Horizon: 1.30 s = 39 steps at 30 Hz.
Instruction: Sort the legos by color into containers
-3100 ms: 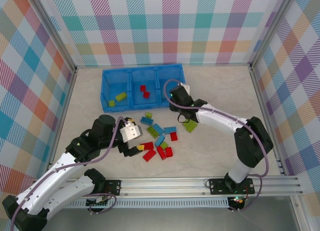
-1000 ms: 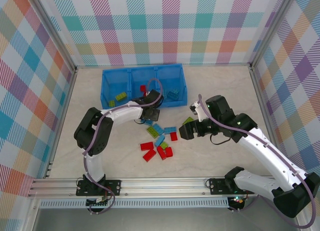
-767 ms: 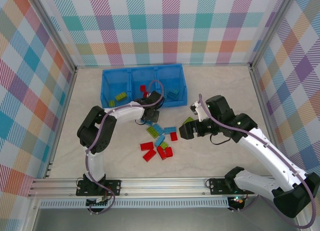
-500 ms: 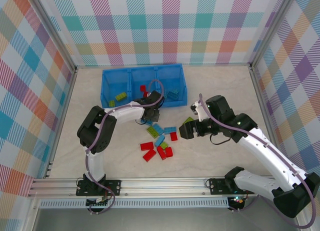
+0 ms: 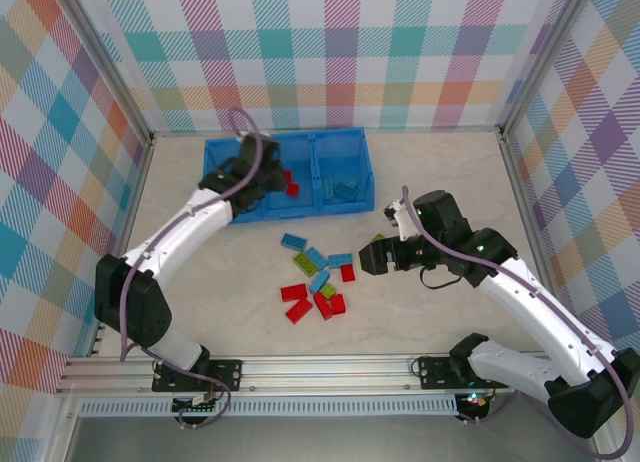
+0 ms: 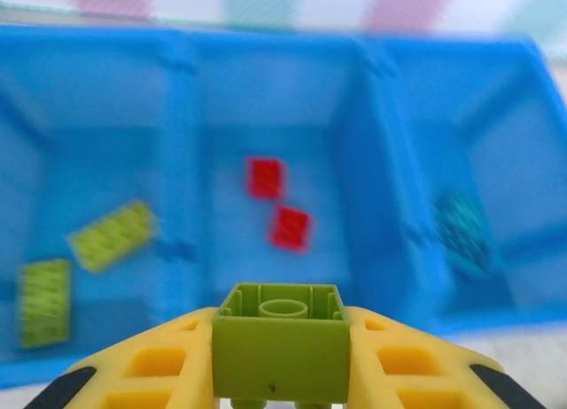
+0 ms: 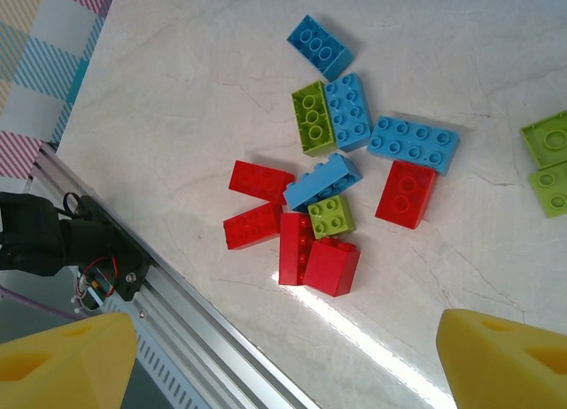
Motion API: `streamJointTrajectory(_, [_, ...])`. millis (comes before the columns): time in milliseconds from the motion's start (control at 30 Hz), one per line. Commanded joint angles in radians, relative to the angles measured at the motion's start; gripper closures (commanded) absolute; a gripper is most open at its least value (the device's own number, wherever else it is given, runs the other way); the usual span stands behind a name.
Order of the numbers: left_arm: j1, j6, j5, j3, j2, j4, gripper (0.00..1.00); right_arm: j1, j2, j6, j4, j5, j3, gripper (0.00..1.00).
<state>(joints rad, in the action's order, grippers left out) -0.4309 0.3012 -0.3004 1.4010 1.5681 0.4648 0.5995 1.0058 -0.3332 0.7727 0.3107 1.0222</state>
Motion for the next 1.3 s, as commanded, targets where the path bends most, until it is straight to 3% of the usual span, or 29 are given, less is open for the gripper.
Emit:
streamJointTrajectory(0, [0.14,0.059,-0.031,0.045,0.075,0.055,0.71,0.005,-0.034,-0.021,-0.022,-0.006,-0.02,0.12])
streamJointTrajectory(133, [0.228,0.061,0.04,0.17,0.217,0.078,0.71,0.005,-0.056,-0.031,-0.017,-0.01,-0.03,0.12])
streamJointTrajectory(367, [0.263,0.067,0.08,0.311,0.361,0.118,0.59,0.005,-0.081,-0.05,-0.007,-0.028,-0.045,0.11])
streamJointTrajectory(500, [0.264,0.065,0.09,0.286,0.31,0.121,0.52,0.005,-0.069,-0.075,-0.009,-0.104,-0.056,0.12])
streamJointTrajectory(667, [0.24,0.075,0.162,0.143,0.111,0.096,0.49,0.021,0.06,-0.116,0.046,-0.27,-0.035,0.13])
streamJointTrajectory(933, [-0.081,-0.122,0.158,-0.08,-0.315,0.136,0.41,0.11,0.281,-0.148,-0.101,-0.316,-0.065,0.14])
streamJointTrajectory(1100, [-0.298,-0.405,0.175,-0.199,-0.532,0.221,0.33,0.152,0.418,-0.195,-0.198,-0.323,-0.064,0.22])
streamJointTrajectory(1267, [-0.398,-0.626,0.352,-0.36,-0.719,0.259,0.24,0.187,0.559,-0.221,-0.278,-0.315,-0.037,0.26])
